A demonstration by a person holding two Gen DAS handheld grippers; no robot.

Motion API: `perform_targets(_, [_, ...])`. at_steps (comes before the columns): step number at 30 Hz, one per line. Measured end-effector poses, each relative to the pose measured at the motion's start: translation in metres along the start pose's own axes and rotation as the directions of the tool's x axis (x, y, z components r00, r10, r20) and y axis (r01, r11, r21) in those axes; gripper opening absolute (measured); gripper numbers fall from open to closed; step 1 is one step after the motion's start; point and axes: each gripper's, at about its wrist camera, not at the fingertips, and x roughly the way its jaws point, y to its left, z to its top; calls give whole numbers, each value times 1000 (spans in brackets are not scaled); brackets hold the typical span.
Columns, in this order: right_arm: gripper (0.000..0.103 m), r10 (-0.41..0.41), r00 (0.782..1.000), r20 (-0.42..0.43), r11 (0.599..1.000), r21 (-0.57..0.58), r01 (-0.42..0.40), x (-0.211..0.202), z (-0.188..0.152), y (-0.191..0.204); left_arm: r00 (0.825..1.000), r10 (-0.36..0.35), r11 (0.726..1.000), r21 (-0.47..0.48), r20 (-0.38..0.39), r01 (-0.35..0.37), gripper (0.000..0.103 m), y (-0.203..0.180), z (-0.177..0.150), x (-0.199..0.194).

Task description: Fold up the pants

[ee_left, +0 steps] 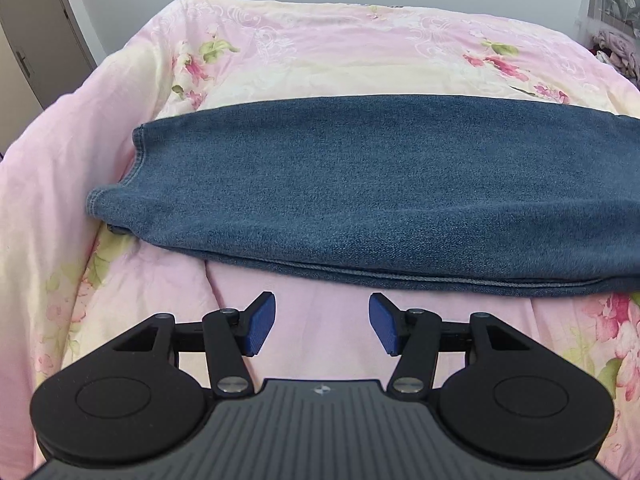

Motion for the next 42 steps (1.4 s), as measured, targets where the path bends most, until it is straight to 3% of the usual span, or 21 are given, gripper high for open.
perform_targets(2, [0,-21,996,-82,1000,11,22,22,-19,-8,1000,-11,1000,-16,-15,11,64,0,0,3])
perform_targets(5, [0,22,996,-84,999,44,-18,22,-24,-21,999,-48,999,1,-1,48,64,-3,0,-4])
perform_targets(13, [2,-8,1000,-3,992,-123,7,-16,44,-45,972,-234,971,57,29,232,64,-60,36,-17])
perform_targets(15, [22,-49,999,21,985,-165,52,-14,68,-58,966,-254,965,82,43,250,64,-80,46,-15])
perform_targets(17, [31,-89,995,37,977,-189,94,-10,88,-72,960,-278,957,99,32,274,63,-102,55,-9])
perform_targets(20, [31,-151,988,36,972,-178,155,1,117,-100,927,-374,916,146,-18,373,54,-140,62,-5])
perform_targets(25, [32,-172,985,-5,973,-156,169,6,129,-136,850,-516,826,202,-103,526,54,-197,55,-5])
perform_targets(27, [42,-178,984,-2,965,-196,174,7,126,-137,828,-545,800,213,-133,561,57,-213,51,-9])
perform_targets(29, [43,-182,983,1,958,-226,178,7,120,-138,834,-541,789,275,-113,549,65,-230,41,-21])
perform_targets(32, [46,-187,982,-11,951,-254,178,9,121,-145,861,-497,794,346,-105,500,67,-256,30,-29])
perform_targets(34, [52,-207,978,-10,941,-277,196,9,124,-152,870,-480,785,385,-117,485,69,-274,24,-28])
perform_targets(38, [60,-233,972,-26,932,-293,215,5,134,-173,922,-371,802,463,-108,377,70,-307,12,-17])
perform_targets(39, [66,-235,971,-34,933,-289,216,4,135,-180,933,-341,806,476,-112,352,63,-312,10,-14])
perform_targets(42, [67,-258,965,-58,926,-299,229,2,138,-199,959,-250,797,534,-135,283,44,-328,4,-8])
